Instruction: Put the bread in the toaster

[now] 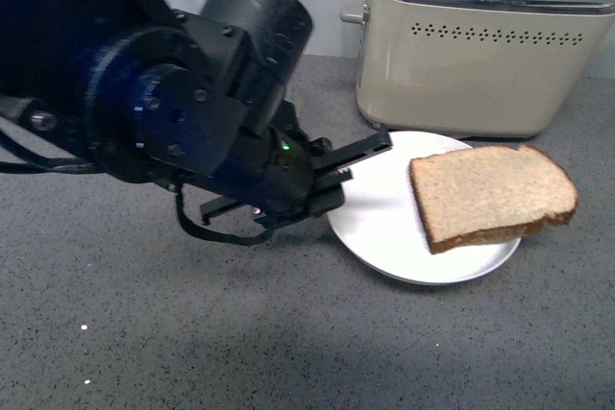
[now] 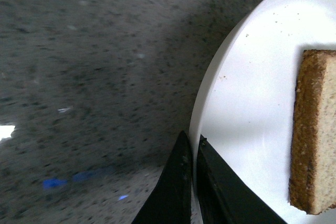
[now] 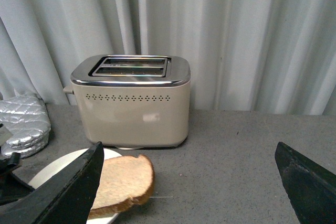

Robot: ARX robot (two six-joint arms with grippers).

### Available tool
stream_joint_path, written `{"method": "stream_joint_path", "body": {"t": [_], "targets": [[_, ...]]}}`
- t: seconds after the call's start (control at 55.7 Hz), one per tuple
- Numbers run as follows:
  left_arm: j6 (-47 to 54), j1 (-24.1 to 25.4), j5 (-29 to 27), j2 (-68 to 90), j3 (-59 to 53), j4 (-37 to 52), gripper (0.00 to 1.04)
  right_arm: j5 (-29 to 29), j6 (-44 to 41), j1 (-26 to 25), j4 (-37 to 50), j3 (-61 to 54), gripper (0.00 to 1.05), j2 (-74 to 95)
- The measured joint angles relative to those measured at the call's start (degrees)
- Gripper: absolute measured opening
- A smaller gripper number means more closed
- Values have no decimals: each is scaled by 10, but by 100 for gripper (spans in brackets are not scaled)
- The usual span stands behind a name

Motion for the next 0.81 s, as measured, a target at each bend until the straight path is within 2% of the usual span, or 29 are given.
{"method": "stream_joint_path", "body": {"t": [0.251, 0.431, 0.664, 0.808], "targets": [[-7, -40, -1, 47, 61, -33, 3, 0, 0, 0, 0, 0, 95, 0], [-14, -50, -3, 62, 70, -31, 5, 0, 0, 0, 0, 0, 95, 0], [-31, -50, -22, 49, 63, -4, 41, 0, 0, 0, 0, 0, 95, 0], [-20, -48, -88, 0, 24, 28, 62, 0, 0, 0, 0, 0, 95, 0]]}}
